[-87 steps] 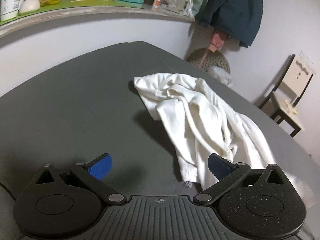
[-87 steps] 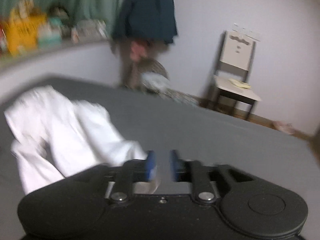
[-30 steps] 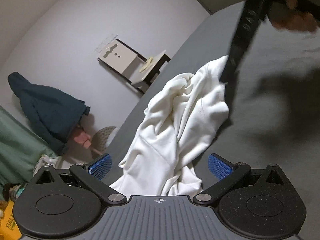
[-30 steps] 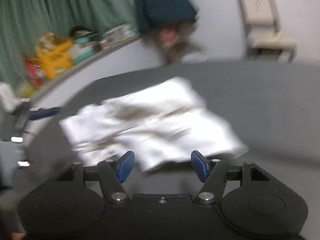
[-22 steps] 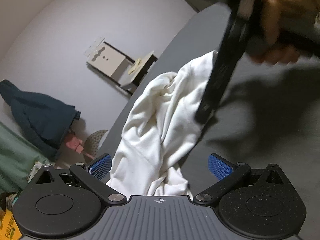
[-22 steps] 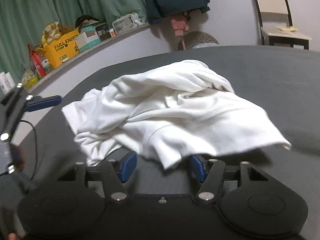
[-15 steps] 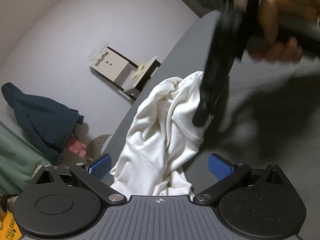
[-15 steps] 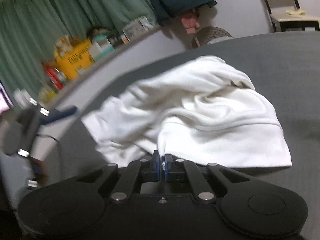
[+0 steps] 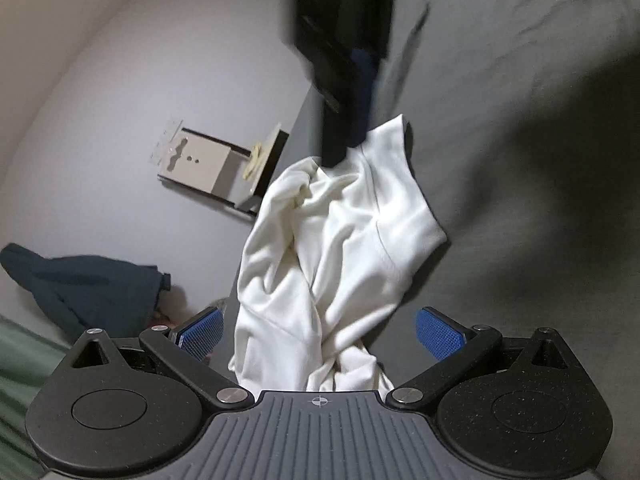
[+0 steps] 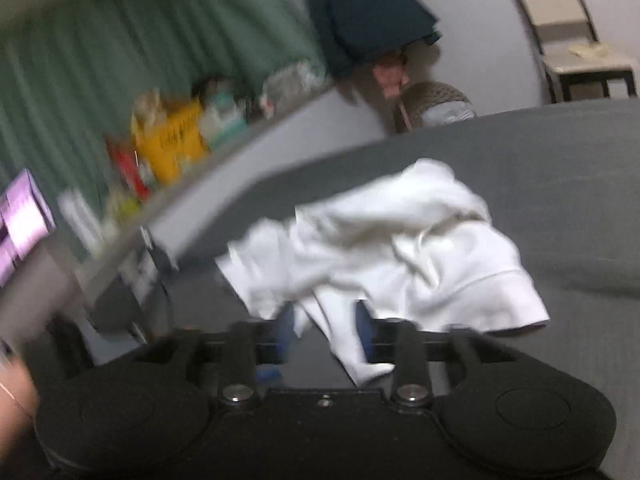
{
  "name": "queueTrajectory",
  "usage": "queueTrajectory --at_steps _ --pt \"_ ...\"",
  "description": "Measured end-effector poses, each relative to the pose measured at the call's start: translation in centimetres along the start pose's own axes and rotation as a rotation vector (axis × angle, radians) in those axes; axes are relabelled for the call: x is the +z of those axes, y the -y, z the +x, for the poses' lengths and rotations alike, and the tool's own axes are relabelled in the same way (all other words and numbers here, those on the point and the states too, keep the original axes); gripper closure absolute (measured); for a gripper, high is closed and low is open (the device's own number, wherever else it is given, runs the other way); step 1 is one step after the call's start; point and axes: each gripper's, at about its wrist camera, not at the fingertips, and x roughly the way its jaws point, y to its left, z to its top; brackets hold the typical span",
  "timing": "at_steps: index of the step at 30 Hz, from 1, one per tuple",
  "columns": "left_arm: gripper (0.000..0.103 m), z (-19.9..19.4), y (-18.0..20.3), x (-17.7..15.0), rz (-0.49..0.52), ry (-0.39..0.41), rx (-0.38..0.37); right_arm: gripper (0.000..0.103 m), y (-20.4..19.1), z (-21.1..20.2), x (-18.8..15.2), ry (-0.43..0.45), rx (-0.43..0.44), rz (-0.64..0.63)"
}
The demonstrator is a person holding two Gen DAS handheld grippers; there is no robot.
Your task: Fold clothes
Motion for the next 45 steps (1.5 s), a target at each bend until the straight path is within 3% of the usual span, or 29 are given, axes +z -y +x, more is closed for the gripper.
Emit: queueTrajectory --at_steps 4,5,9,16,19,24,25,26,27,31,36,41,45 --pt "0.0 -0.4 -1.2 -0.1 -0.089 0.007 -0.005 0.061 -1.7 3.2 -1.2 -0.028 -0.117 -0.131" --pt "0.0 -0.4 -1.2 -0.2 -0.091 0.007 -0.006 0.057 -1.8 3.5 -1.4 -0.041 -0.137 -0.117" --pt "0.0 -0.3 -1.3 -0.5 -0.097 0.007 -0.012 0.054 -2.3 3.9 -2.6 -0.111 -0.229 -0.054" --pt "0.0 0.3 -1.0 -0.6 -0.07 -0.007 -0.02 0.052 -3.7 4.5 -4.6 -0.186 -0.247 -0.207" --pt "0.0 0.4 -1.2 -0.7 -0.07 -0.018 -0.014 0.051 -3.1 5.3 -4.3 -0.177 -0.162 -0.072" --pt "0.0 0.4 -1.1 -0.7 -0.06 -0.009 -0.016 0.051 -1.3 6.3 -3.9 -0.028 -0.122 0.09" --pt "0.0 0.4 -1.0 -0.7 -0.047 -0.005 -0.017 0.059 -0.9 6.5 -3.7 -0.006 -0.116 0.106" --pt "0.0 0.4 -0.8 -0.7 -0.035 -0.002 -0.017 0.083 -0.6 6.6 -3.3 -0.006 -0.096 0.128" --pt "0.0 0.4 -0.6 -0.7 -0.024 0.0 -0.016 0.088 -0.2 6.6 -2.9 -0.005 -0.074 0.152" --pt "0.0 0.4 0.1 -1.0 0.039 -0.001 -0.001 0.089 0.1 4.0 -1.6 0.054 0.041 0.241" --pt "0.0 0.1 0.4 -0.6 0.072 0.031 0.007 0.096 1.1 0.7 0.1 0.111 0.28 0.392" --pt "0.0 -0.2 0.7 0.5 0.046 0.086 0.002 0.097 3.6 0.2 1.1 0.171 0.414 0.545" --pt "0.0 -0.4 0.7 1.1 0.054 0.128 0.064 0.097 4.1 -0.6 2.1 0.204 0.487 0.555"
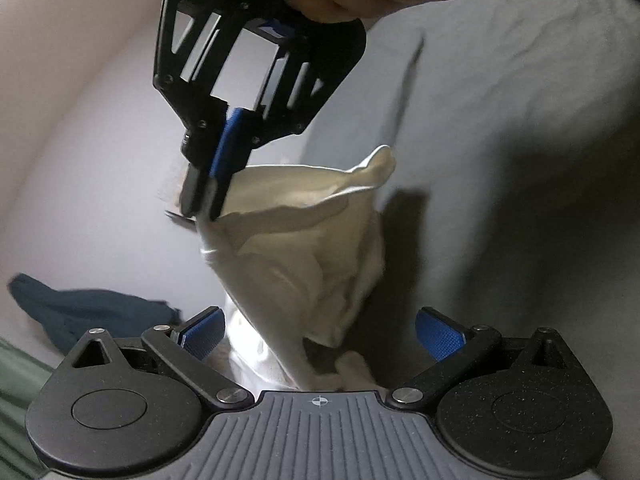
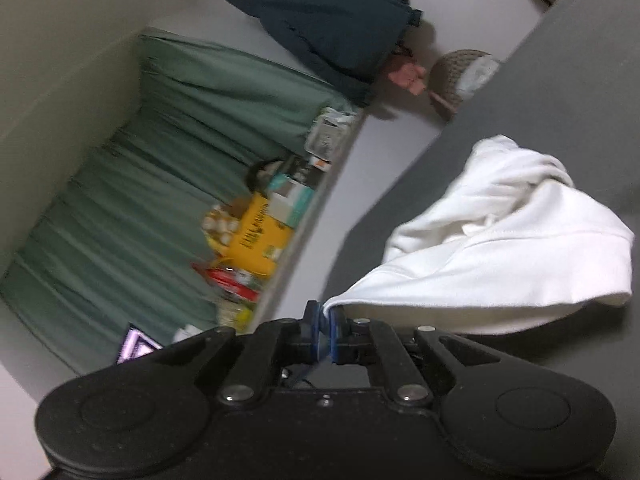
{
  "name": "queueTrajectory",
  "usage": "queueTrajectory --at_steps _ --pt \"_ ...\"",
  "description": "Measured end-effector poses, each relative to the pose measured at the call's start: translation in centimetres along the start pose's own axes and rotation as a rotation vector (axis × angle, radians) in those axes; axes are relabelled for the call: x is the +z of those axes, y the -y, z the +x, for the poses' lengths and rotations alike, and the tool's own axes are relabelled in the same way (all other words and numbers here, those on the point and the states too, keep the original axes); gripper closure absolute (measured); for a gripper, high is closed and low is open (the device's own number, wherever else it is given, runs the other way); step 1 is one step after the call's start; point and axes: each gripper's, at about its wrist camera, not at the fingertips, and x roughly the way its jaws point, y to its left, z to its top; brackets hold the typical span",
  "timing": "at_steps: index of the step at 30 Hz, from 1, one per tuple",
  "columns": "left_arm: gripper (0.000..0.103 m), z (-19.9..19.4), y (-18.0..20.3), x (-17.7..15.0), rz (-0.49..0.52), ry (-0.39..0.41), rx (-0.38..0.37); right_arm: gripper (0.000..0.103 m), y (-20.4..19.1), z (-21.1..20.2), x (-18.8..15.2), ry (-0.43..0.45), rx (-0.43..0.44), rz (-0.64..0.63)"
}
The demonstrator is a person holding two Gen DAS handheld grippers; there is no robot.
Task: Fold clothes
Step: 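Hold the shirt with both grippers and raise it off the bed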
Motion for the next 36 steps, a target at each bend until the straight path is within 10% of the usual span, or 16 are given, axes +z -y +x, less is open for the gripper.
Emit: queueTrajectory --at_steps 5,10,13,24,33,36 --pt "0.001 -0.9 -1.7 1.4 -0.042 0.044 0.136 0.097 -2.0 -0.6 1.3 0.004 0.076 -0.036" --pt "0.056 -1.8 -3.3 3.3 -0.134 0.039 0.25 0.097 -4.0 -0.5 1.2 -0.018 -0.006 -0.115" --pt "0.067 -0.7 -3.6 3.4 -0.172 -0.01 0.22 0.097 -4.1 0.0 0.9 -0.012 -0.012 -0.113" --pt "0.068 0.1 -5.3 5.9 -0.429 -0.191 0.244 0.097 -3.2 0.4 1.7 0.065 -0.012 -0.069" --pt "0.068 3.0 -3.0 7.3 -0.354 -0.241 0.291 0.097 -2.9 0.1 1.7 0.065 0.001 -0.052" --pt "0.086 2.6 -3.5 7.4 -0.392 -0.249 0.304 0.097 -2.8 0.0 1.7 0.065 0.005 -0.046"
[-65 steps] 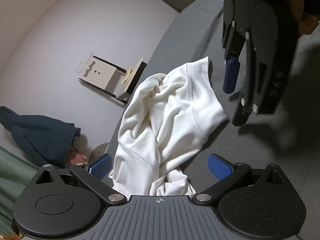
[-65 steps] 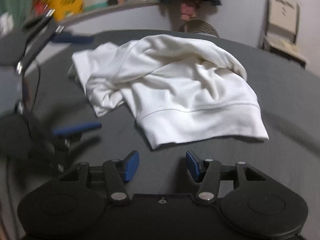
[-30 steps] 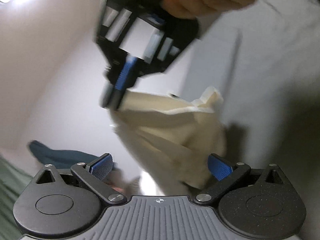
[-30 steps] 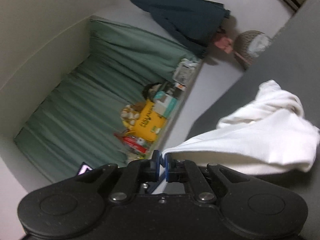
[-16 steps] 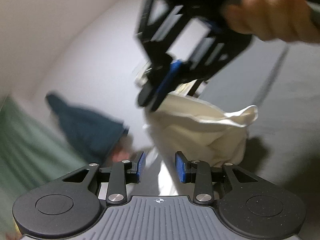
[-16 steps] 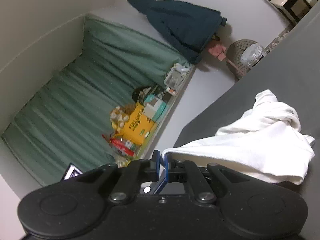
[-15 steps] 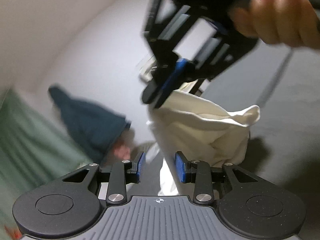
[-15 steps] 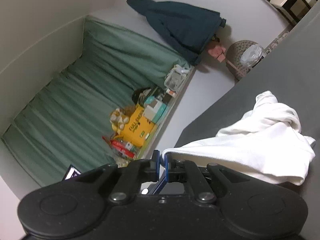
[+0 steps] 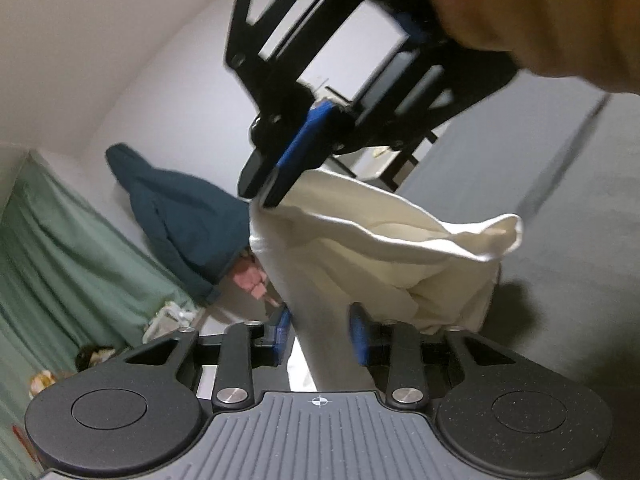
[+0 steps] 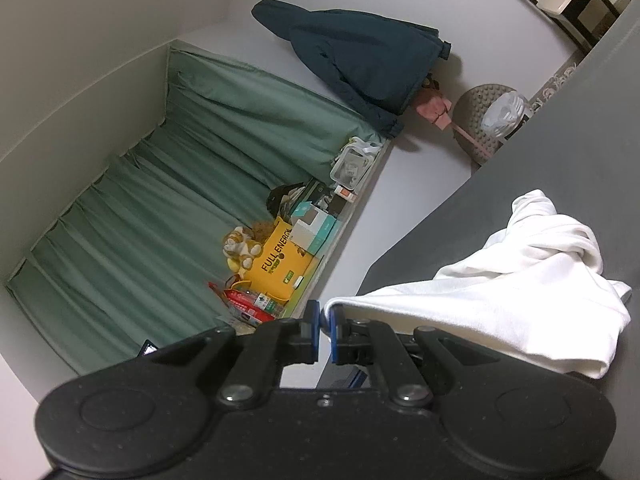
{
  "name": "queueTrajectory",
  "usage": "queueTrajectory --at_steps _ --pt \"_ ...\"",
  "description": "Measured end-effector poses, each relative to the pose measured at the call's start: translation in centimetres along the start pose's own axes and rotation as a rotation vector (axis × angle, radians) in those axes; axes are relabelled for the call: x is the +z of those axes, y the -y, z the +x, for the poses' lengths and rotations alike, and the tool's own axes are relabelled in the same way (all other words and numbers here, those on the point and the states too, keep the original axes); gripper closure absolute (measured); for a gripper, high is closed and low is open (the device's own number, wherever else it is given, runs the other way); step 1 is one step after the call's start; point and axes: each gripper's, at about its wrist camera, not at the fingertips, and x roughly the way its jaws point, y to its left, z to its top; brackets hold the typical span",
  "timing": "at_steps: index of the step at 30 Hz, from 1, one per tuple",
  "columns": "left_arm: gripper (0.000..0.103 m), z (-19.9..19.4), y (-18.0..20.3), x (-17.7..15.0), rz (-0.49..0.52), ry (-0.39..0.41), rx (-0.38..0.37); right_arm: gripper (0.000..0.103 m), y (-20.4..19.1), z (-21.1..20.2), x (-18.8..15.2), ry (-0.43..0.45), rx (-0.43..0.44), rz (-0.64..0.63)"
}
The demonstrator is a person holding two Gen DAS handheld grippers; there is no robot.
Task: Fold clothes
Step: 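Hold the shirt with both grippers and raise it off the bed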
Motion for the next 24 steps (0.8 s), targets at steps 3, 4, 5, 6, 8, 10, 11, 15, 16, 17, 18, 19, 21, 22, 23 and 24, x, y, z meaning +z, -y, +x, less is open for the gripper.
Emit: queueTrajectory --at_steps 3,4,5,6,8,10,11,15,16,17,18,19,21,22,23,24 --pt "0.098 0.4 -0.4 0.2 -0.033 0.011 0.009 0.097 0.1 -0.1 0.0 0.0 0.004 0.004" --pt "0.099 0.5 -0.5 0.3 -0.039 0.014 0.014 0.097 0.1 -0.2 0.0 -0.001 0.001 -0.001" --pt "0.099 0.4 -0.7 0.3 -0.043 0.016 0.018 0.097 0.1 -0.2 0.0 -0.001 -0.001 -0.006" --pt "0.099 0.7 -0.9 0.3 -0.049 0.016 0.02 0.097 0.1 -0.2 0.0 -0.002 -0.003 -0.011" --pt "0.101 0.4 -1.4 0.2 -0.064 0.02 0.027 0.097 0.1 -0.3 0.0 -0.003 -0.007 -0.02" --pt "0.101 0.2 -2.3 0.1 -0.088 0.028 0.05 0.096 0.0 -0.4 0.0 -0.004 -0.013 -0.032" --pt "0.101 0.1 -2.8 0.0 -0.099 0.032 0.065 0.092 0.0 -0.4 0.0 -0.004 -0.027 -0.048" --pt "0.101 0.5 -5.0 -0.5 -0.14 0.04 0.113 0.065 0.0 -0.7 -0.3 -0.009 -0.114 -0.134" --pt "0.101 0.6 -5.4 -0.6 -0.145 0.04 0.123 0.057 -0.1 -0.9 -0.5 -0.01 -0.157 -0.173" --pt "0.101 0.8 -5.9 -0.8 -0.151 0.04 0.133 0.056 -0.1 -1.1 -0.6 -0.011 -0.198 -0.212" --pt "0.101 1.2 -6.4 -1.2 -0.166 0.034 0.134 0.056 0.0 -1.4 -0.9 -0.02 -0.235 -0.255" --pt "0.101 1.6 -6.9 -1.5 -0.182 0.024 0.135 0.056 0.0 -1.8 -1.2 -0.025 -0.288 -0.309" --pt "0.101 2.3 -8.2 -2.5 -0.216 -0.001 0.137 0.055 0.1 -2.1 -2.0 -0.052 -0.431 -0.456" --pt "0.101 2.7 -8.8 -3.0 -0.235 -0.013 0.138 0.055 0.1 -1.6 -2.8 -0.087 -0.519 -0.58" --pt "0.101 2.9 -9.6 -3.7 -0.275 -0.028 0.137 0.055 0.1 -0.7 -4.0 -0.134 -0.61 -0.73" --pt "0.101 3.1 -10.4 -4.3 -0.315 -0.043 0.136 0.055 0.3 0.3 -5.4 -0.176 -0.686 -0.877"
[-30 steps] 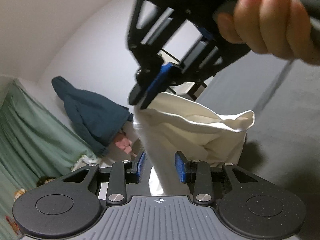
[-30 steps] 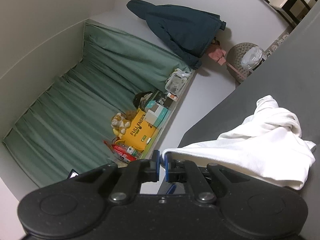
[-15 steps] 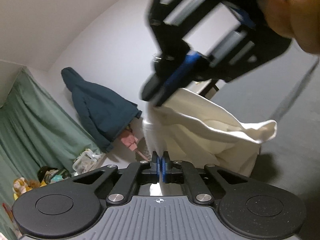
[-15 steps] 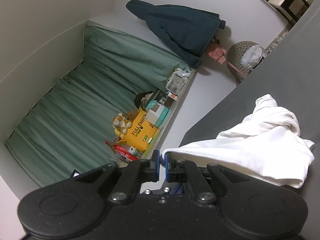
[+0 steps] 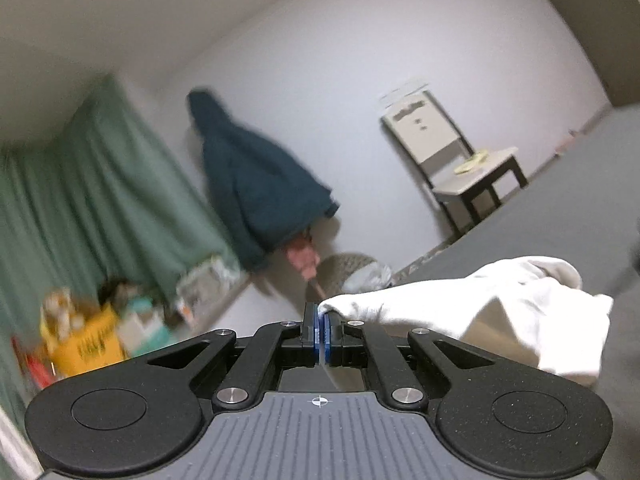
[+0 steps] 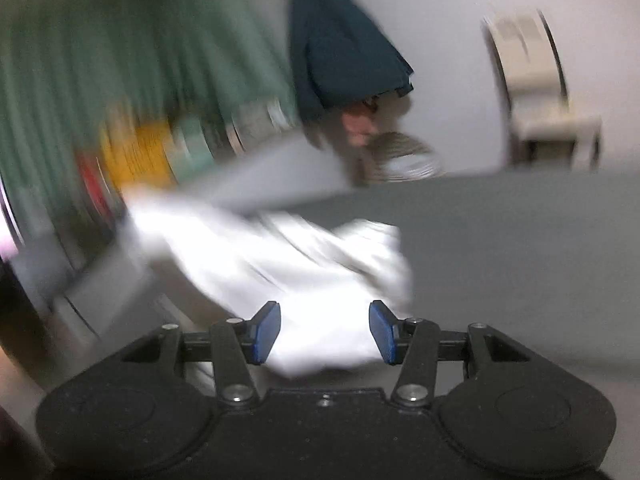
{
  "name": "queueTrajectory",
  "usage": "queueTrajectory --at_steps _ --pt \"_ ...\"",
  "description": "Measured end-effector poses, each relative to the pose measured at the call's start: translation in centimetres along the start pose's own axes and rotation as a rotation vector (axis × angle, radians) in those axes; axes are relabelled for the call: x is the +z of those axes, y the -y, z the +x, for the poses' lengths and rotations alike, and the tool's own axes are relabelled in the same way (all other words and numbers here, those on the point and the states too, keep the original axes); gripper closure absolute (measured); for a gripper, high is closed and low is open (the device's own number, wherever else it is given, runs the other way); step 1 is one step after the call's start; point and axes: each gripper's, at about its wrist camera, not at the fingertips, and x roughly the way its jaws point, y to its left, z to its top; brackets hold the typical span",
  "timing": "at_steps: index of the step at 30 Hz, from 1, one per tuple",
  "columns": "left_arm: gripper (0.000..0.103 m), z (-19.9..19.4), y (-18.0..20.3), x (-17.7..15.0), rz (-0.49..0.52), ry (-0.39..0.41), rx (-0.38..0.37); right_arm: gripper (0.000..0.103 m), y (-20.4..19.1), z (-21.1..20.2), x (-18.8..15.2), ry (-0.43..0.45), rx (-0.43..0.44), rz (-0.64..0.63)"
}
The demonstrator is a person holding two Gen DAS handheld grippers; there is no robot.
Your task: Fold clothes
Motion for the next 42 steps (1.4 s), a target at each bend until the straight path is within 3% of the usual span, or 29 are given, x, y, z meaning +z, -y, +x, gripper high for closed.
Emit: queueTrajectory --at_steps 5,12,14,17,19,23,26,32,33,35,36,42 --pt "0.101 1.3 -4.3 -2.2 -0.18 -0.07 -0.004 0.055 -7.7 3.6 -3.5 0.038 -0.158 -0.531" --pt "0.101 2.1 -6.8 -4.9 -0.299 -0.082 -0.012 0.053 -16.2 9.8 -6.3 0.166 -0.43 -0.839" --pt "0.101 2.0 -6.8 -5.1 -0.299 -0.07 -0.02 0.043 -17.2 10.8 -6.8 0.217 -0.484 -0.887" --pt "0.101 2.3 -6.7 -5.5 -0.274 -0.063 -0.023 0.048 -17.4 11.3 -5.8 0.268 -0.567 -0.814" --pt "0.101 2.6 -7.0 -5.6 -0.291 -0.074 -0.03 0.059 -16.1 9.9 -4.2 0.304 -0.568 -0.704" --pt "0.101 3.6 -8.0 -6.6 -0.403 -0.123 -0.065 0.058 -13.0 6.7 -1.5 0.408 -0.564 -0.533" --pt "0.101 3.9 -8.8 -7.3 -0.478 -0.136 -0.087 0.058 -11.4 5.9 0.1 0.407 -0.551 -0.441" --pt "0.101 3.9 -8.5 -8.4 -0.45 -0.137 -0.055 0.061 -11.5 3.4 1.0 0.511 -0.545 -0.307" --pt "0.101 4.0 -8.6 -8.4 -0.454 -0.136 -0.045 0.065 -11.7 3.1 1.1 0.518 -0.534 -0.316" --pt "0.101 3.7 -9.0 -8.3 -0.465 -0.112 -0.02 0.09 -11.9 2.9 1.2 0.52 -0.523 -0.371" --pt "0.101 3.4 -8.9 -8.0 -0.46 -0.096 -0.008 0.094 -11.8 2.9 1.3 0.519 -0.525 -0.397" --pt "0.101 -1.1 -9.4 -5.2 -0.398 0.106 0.101 0.096 -12.4 0.8 2.4 0.577 -0.634 -0.451"
